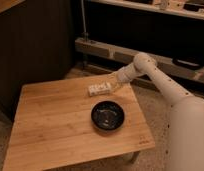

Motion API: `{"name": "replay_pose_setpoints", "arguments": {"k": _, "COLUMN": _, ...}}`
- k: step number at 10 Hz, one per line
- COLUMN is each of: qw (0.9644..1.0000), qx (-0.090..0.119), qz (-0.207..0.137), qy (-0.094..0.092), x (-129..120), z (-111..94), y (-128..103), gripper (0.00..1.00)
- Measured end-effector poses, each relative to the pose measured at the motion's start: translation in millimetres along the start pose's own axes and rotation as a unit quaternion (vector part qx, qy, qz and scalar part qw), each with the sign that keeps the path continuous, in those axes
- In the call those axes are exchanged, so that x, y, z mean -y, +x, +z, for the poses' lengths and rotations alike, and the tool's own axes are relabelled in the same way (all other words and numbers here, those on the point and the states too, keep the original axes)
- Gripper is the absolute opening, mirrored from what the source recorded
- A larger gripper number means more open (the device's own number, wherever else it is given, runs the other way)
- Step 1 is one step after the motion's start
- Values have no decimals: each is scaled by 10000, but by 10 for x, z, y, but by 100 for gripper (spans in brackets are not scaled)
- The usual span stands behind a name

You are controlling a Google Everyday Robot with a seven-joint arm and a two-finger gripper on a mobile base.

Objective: Place the bottle in the ceramic bowl

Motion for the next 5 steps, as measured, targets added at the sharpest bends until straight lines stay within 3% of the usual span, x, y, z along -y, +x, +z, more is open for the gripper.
{"name": "replay_pose_setpoints", "arguments": {"k": 5, "qw": 9991, "qx": -332, "qz": -202, "qy": 169, "x": 129, "z": 87, "y": 273, "gripper": 65}}
